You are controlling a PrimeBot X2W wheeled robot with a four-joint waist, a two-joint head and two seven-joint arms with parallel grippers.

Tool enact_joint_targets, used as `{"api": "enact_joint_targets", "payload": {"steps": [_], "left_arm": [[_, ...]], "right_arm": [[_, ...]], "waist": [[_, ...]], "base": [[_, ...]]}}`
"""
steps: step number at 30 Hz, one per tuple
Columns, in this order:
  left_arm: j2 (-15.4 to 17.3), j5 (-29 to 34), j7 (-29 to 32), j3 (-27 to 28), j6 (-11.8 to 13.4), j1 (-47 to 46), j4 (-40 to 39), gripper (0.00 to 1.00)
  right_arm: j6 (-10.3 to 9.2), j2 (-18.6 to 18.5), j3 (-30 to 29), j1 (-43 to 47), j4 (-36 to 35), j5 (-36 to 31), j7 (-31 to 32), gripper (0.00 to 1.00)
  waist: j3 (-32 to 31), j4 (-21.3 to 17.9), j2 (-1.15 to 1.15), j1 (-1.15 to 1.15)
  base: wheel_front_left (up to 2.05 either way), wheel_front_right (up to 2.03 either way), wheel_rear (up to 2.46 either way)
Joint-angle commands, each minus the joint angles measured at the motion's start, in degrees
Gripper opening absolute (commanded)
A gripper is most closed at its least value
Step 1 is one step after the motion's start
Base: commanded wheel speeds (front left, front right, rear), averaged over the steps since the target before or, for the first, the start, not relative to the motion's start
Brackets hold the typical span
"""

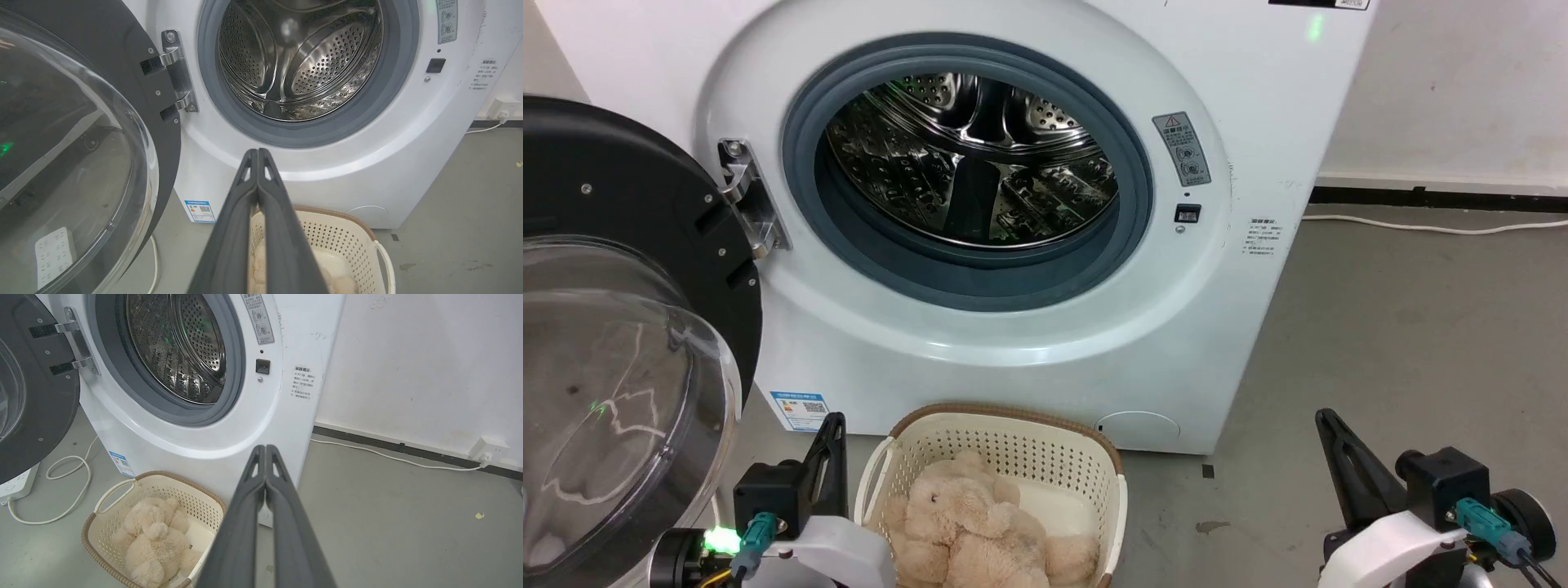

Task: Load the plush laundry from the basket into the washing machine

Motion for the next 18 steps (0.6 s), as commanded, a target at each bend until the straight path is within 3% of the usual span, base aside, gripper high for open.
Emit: {"api": "enact_joint_targets", "payload": {"steps": [1,18], "left_arm": [[0.0,0.1,0.0,0.2,-0.3,-0.8,-0.3,0.0],[0.0,0.1,0.0,0.2,-0.3,-0.8,-0.3,0.0]], "right_arm": [[0.05,-0.1,-0.1,-0.7,-0.2,-0.4,0.0,0.0],[0.05,-0.1,-0.1,-0.7,-0.2,-0.4,0.0,0.0]], "waist": [[0.0,0.0,0.0,0.0],[0.0,0.0,0.0,0.0]], "base": [[0.0,0.0,0.0],[0.0,0.0,0.0]]}}
